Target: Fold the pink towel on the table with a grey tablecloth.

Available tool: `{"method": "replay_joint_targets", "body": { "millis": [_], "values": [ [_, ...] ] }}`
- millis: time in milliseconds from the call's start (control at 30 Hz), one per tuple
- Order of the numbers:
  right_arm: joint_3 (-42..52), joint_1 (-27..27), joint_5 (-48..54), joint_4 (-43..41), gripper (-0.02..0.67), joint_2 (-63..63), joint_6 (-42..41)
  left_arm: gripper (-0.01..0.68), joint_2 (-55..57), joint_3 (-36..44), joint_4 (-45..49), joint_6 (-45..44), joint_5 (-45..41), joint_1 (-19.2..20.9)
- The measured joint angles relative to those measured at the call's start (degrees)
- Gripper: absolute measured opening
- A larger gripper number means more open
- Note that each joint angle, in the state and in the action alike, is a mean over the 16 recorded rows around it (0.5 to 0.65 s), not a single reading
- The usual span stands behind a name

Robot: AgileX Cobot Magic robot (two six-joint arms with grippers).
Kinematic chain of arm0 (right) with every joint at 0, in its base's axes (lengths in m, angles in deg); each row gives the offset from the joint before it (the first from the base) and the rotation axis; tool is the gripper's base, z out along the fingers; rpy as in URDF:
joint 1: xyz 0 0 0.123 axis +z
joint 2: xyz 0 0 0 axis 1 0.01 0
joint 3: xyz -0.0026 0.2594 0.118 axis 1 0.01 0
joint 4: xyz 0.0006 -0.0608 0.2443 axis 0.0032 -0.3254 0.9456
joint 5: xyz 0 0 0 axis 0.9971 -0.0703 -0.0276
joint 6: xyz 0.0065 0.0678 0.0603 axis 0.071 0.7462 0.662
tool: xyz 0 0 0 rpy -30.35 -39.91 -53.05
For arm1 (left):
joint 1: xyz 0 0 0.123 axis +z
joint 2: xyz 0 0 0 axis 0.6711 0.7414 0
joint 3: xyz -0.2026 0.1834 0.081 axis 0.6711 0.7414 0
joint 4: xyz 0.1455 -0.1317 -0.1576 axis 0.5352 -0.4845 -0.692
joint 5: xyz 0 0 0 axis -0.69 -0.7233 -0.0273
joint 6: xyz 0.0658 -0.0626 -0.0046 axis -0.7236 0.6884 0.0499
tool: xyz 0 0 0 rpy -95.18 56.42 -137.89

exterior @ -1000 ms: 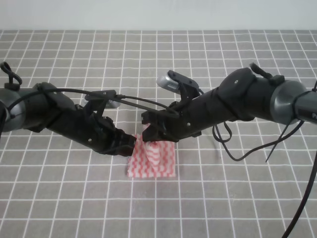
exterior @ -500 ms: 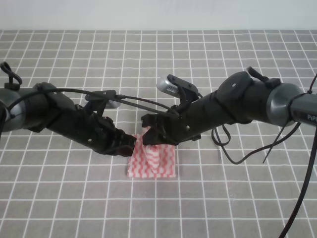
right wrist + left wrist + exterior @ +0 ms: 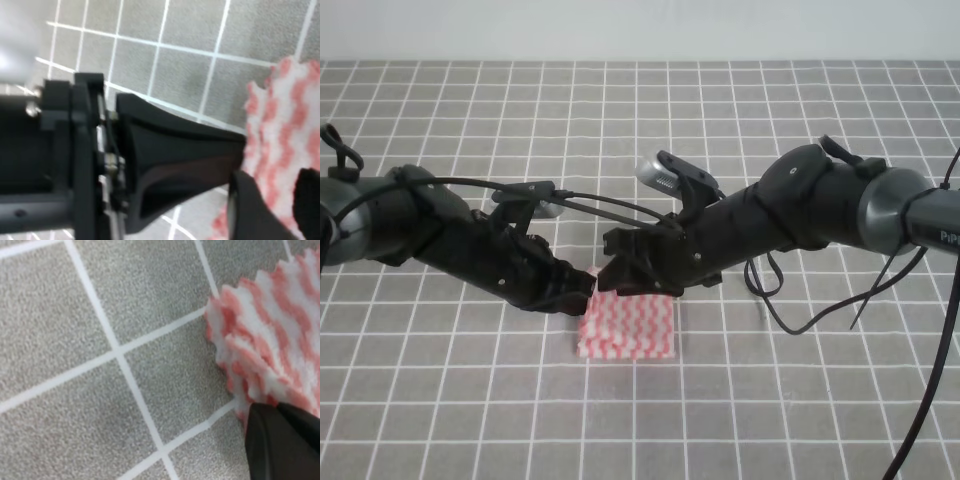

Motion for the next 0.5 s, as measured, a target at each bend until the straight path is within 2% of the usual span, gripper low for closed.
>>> {"method": "replay_joint_targets", "body": {
  "millis": [67, 233, 500],
  "values": [
    [-0.1, -0.1, 0.4, 0.0, 0.196, 0.0, 0.0, -0.002, -0.5, 0.0, 0.0, 0.0, 0.0, 0.2],
    [-0.6, -0.6, 1.9, -1.0, 0.202, 0.0, 0.0, -0.002, -2.5, 0.0, 0.2, 0.0, 0.0, 0.9],
    [-1.1, -1.4, 5.4, -7.9, 0.096, 0.1, 2.2, -0.002, -5.3, -0.3, 1.0, 0.1, -2.1, 0.4]
  ]
}}
